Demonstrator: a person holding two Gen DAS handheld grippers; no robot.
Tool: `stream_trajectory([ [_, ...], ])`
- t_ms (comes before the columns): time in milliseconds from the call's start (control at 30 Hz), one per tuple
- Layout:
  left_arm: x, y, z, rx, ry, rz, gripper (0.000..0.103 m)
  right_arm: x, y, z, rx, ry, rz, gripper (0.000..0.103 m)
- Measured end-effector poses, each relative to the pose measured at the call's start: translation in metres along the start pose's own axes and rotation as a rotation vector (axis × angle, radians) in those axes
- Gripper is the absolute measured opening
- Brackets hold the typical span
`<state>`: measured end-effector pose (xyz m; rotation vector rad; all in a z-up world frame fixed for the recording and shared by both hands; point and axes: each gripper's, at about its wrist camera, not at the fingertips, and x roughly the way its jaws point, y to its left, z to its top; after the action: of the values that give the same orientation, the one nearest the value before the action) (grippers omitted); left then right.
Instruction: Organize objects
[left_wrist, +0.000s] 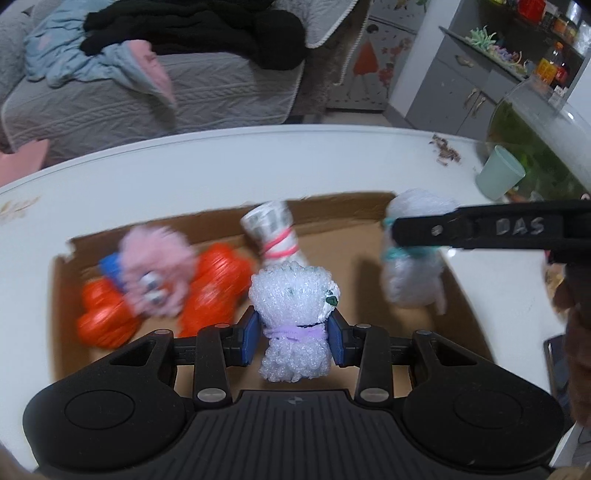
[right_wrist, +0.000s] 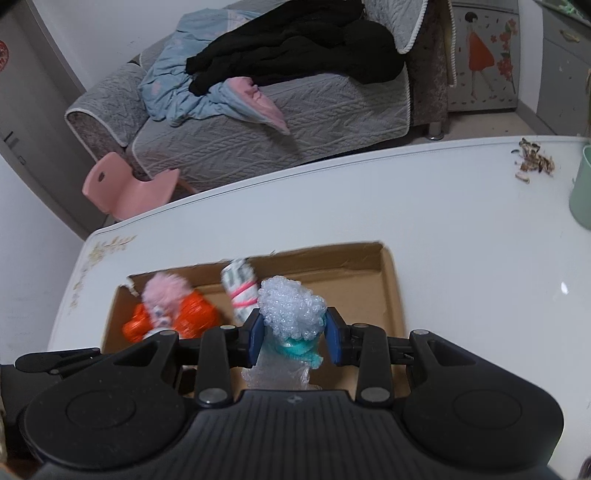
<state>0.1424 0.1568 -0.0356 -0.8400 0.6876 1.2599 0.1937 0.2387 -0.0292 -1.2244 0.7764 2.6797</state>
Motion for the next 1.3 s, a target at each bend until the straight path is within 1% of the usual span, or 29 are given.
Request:
stream_trajectory([
  [100,0.012,-0.012,0.009,0.015,-0.010,-0.016,0.045,0.008,-0.007,0.005,-0.014,0.011,-0.015,0.032],
  [200,0.022,-0.026,0.015,0.076,-0.034,-0.016,0.045,0.014,-0.010,0.007,-0.037,0.023,-0.037,0.032],
  [300,0.032,-0.034,0.019,0.116,-0.044,-0.001,0.045,0.017,-0.012,0.008,-0.051,0.033,-0.055,0.032],
  [500,0.048,-0.037,0.022,0.165,-0.022,0.050,0.045,0.021,-0.014,0.010,-0.059,0.053,-0.068,0.032],
  [633,0.054,-0.045,0.025,0.239,-0.018,0.066,0.046,0.023,-0.012,0.012,-0.060,0.058,-0.066,0.032],
  [767,0.059,-0.047,0.025,0.275,-0.006,0.058,0.050,0.024,-0.010,0.012,-0.079,0.075,-0.060,0.033],
  [833,0.060,-0.046,0.025,0.303,0.001,0.050,0.052,0.024,-0.014,0.013,-0.069,0.073,-0.059,0.037],
  [900,0.062,-0.046,0.026,0.346,0.010,0.040,0.053,0.023,-0.019,0.015,-0.062,0.076,-0.044,0.038],
  [967,0.065,-0.046,0.026,0.395,0.018,0.048,0.053,0.023,-0.022,0.016,-0.067,0.093,-0.020,0.038],
  [1033,0.067,-0.044,0.028,0.401,0.026,0.058,0.053,0.023,-0.023,0.017,-0.075,0.103,-0.005,0.037],
  [1100,0.067,-0.042,0.030,0.388,0.020,0.058,0.061,0.023,-0.024,0.017,-0.078,0.110,-0.002,0.037],
  [1133,0.066,-0.041,0.031,0.380,0.014,0.059,0.070,0.023,-0.023,0.017,-0.076,0.113,0.002,0.037],
  [1167,0.064,-0.041,0.032,0.379,0.012,0.054,0.075,0.023,-0.023,0.017,-0.079,0.116,0.004,0.037],
  [1233,0.061,-0.043,0.032,0.402,0.025,0.029,0.079,0.022,-0.021,0.018,-0.088,0.116,0.006,0.040],
  [1300,0.055,-0.045,0.030,0.456,0.036,0.001,0.082,0.019,-0.018,0.019,-0.118,0.120,0.001,0.046],
])
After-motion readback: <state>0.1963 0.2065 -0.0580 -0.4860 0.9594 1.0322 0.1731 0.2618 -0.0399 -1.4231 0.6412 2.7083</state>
